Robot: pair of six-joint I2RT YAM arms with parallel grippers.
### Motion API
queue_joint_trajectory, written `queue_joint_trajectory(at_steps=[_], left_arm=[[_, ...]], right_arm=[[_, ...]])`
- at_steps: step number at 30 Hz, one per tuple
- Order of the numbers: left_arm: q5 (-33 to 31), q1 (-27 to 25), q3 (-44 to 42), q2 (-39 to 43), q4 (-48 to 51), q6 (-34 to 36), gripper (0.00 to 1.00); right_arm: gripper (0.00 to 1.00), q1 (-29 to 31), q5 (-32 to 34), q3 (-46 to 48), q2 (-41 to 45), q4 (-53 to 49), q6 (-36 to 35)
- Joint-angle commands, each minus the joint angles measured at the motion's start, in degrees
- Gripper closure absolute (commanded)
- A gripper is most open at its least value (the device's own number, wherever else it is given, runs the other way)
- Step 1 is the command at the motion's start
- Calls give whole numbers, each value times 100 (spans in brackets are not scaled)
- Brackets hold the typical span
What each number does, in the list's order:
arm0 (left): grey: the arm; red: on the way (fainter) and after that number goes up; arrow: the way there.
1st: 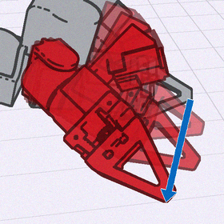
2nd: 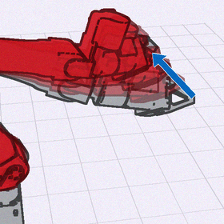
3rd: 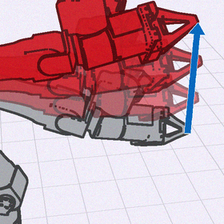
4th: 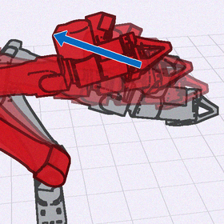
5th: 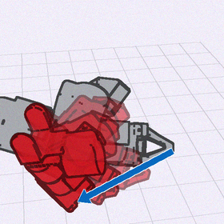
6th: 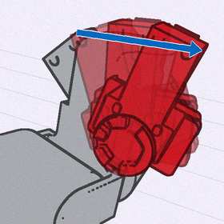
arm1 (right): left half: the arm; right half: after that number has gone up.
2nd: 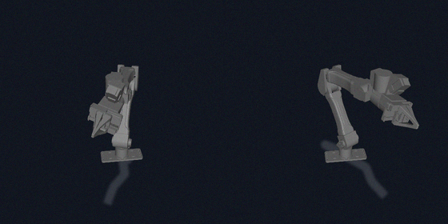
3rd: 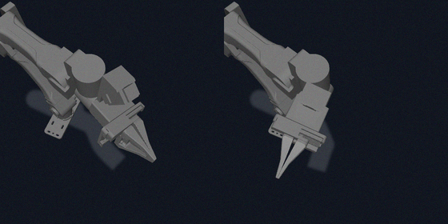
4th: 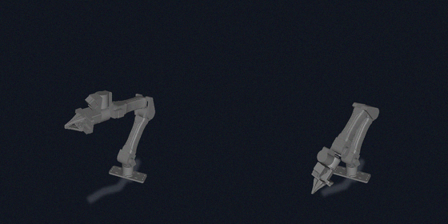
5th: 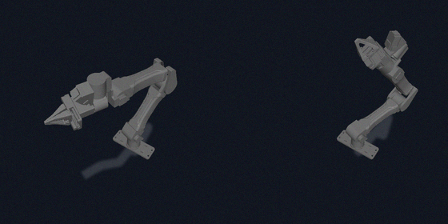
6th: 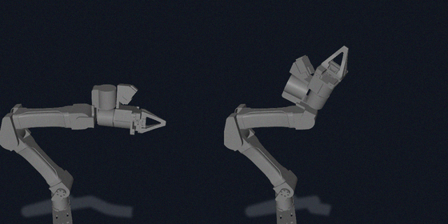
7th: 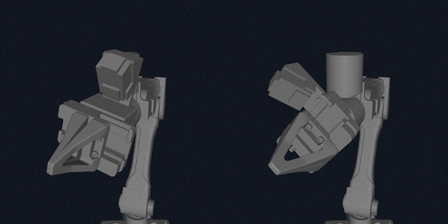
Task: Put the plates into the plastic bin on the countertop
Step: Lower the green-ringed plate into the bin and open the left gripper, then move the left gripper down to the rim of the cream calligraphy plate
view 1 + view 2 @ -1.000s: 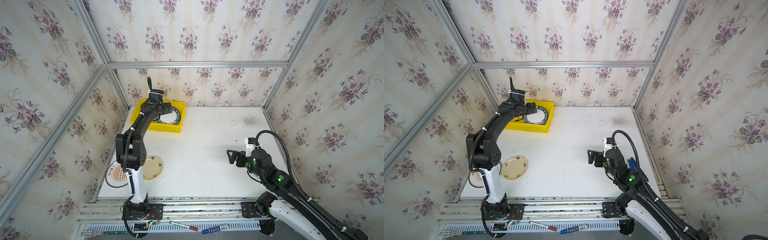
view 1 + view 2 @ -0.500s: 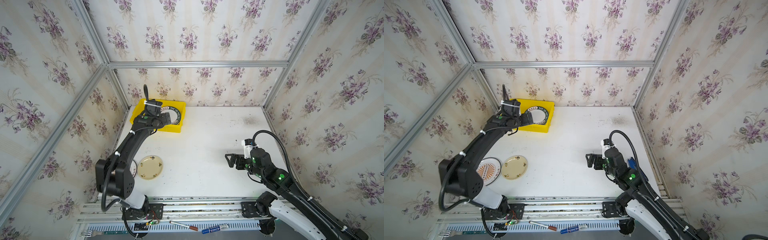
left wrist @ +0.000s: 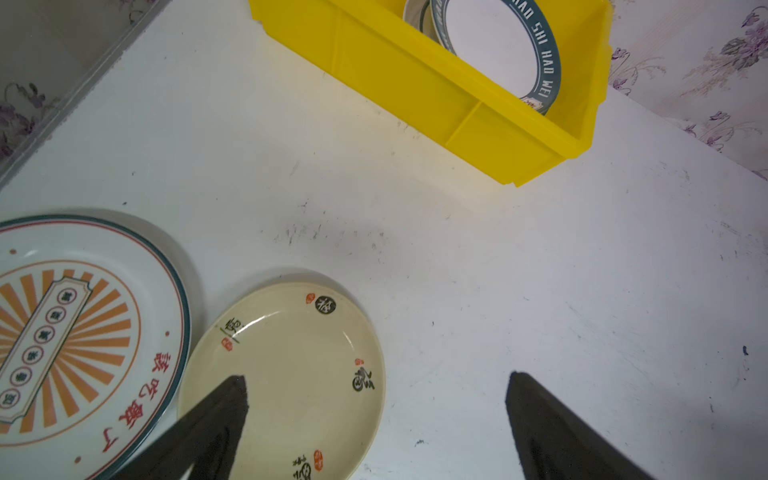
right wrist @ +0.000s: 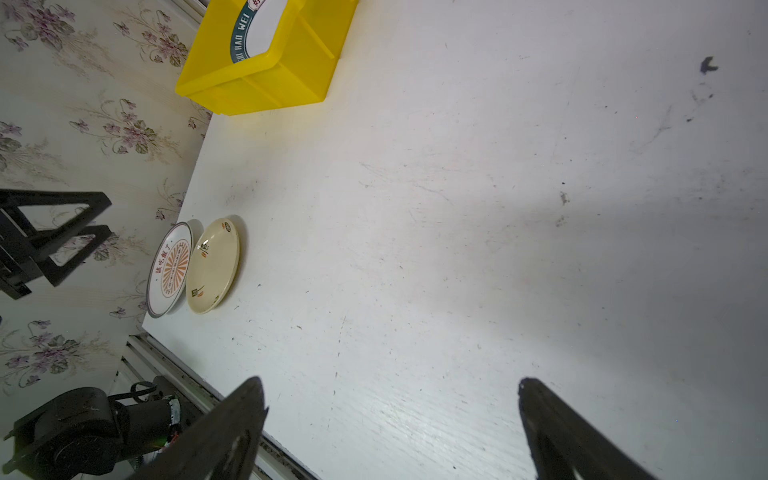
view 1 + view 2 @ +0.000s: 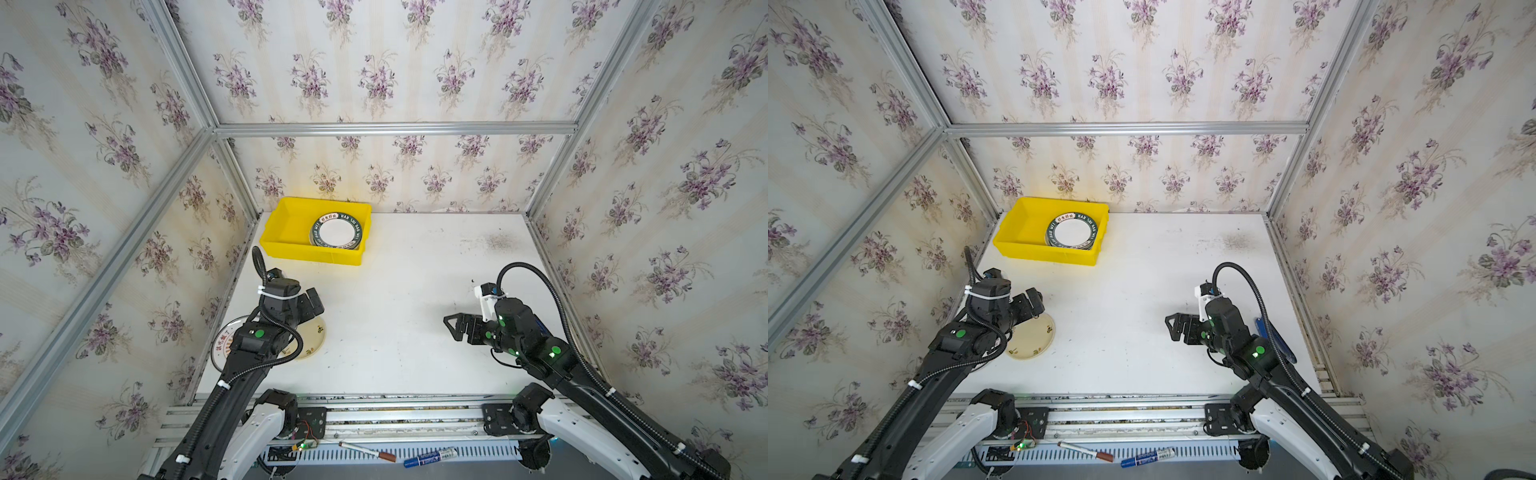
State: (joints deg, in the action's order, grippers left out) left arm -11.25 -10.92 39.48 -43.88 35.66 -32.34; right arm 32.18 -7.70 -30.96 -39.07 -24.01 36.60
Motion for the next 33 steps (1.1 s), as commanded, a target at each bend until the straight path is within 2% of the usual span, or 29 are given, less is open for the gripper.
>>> queue_joint_trajectory(at_steps=[1, 9, 13, 21, 33], left_arm=[[-128, 11, -138, 324, 342, -446, 0], [386, 11, -657, 888, 697, -1105, 0], [568, 11, -929, 906, 746, -1174, 0], [445, 2, -1461, 1377, 724, -1662, 0], [266, 2, -1683, 1136, 719, -2059, 0]], right_arm=[[3, -2, -200, -24, 90, 136, 58], [3, -2, -126, 89, 621, -110, 145], [3, -2, -214, 134, 672, -200, 164], [3, 0, -126, 122, 721, -447, 35], [2, -5, -34, 19, 686, -596, -169]])
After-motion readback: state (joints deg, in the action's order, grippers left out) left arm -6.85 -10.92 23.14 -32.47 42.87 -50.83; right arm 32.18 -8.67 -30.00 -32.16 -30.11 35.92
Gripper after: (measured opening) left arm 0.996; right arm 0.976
